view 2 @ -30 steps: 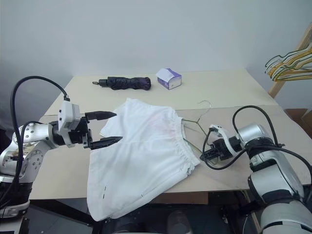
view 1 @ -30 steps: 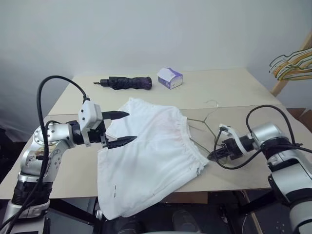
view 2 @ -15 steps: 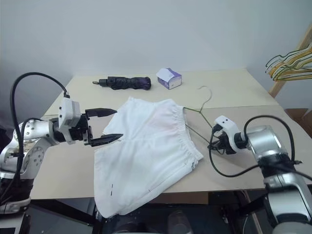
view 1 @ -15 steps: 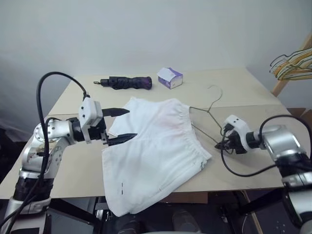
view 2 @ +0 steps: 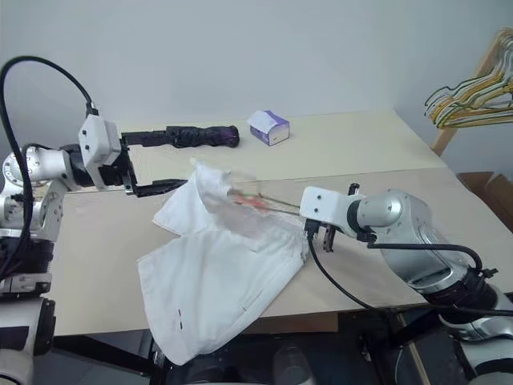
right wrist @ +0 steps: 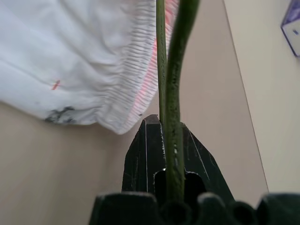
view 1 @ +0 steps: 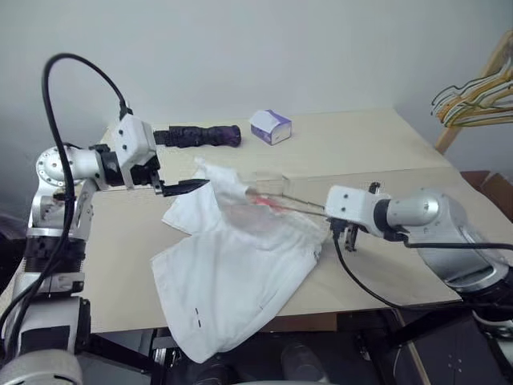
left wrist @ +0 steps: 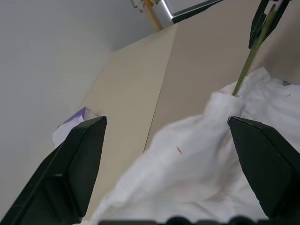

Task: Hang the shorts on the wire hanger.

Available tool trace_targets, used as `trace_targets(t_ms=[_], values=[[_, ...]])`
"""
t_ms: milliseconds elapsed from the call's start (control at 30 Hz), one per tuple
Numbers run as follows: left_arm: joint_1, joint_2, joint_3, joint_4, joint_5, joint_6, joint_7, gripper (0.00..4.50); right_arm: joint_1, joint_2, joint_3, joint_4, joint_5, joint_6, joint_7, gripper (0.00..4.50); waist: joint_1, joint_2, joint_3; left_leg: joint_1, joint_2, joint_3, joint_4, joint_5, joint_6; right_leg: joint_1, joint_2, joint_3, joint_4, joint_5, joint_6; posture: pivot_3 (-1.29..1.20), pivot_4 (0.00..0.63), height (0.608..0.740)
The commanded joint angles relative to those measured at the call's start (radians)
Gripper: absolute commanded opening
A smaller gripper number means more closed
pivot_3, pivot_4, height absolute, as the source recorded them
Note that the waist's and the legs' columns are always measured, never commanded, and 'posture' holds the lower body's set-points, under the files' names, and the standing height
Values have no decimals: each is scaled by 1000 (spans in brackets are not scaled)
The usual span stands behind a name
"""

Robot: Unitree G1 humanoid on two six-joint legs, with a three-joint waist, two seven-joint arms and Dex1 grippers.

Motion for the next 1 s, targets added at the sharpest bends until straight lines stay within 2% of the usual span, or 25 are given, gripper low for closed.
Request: trace_targets(t_ms=[33,400,567,667,1000], values=[[-7,-10,-55,3,10,-91,-115,4484,-61,4,-1,-47,3,23,38,0,-12,0,0,0,0,0,0,0,0,0,0,0,0,0,1,-368,0,740],[-93,-66,-201,240,174,-334,-221,4484,-132,8,38,-25,18,83,120,0,-47,0,0,0,0,0,1,2,4,0,0,0,2,0,0,-389,0,740],[-125,-97,-242,383,263,-479,-193,4484,-145,17,33,-28,41,119,133,0,-60,0,0,0,0,0,1,3,4,0,0,0,2,0,0,-391,0,740],[-147,-125,-250,435,273,-508,-195,3894,-160,22,29,-26,59,141,140,0,-64,-1,0,0,0,0,1,3,4,-1,0,0,3,0,1,-393,0,740],[-171,-150,-251,510,300,-555,-203,667,-207,31,16,-13,135,205,146,0,-83,-1,0,0,0,1,1,3,5,-3,-1,0,6,-1,3,-400,0,740]])
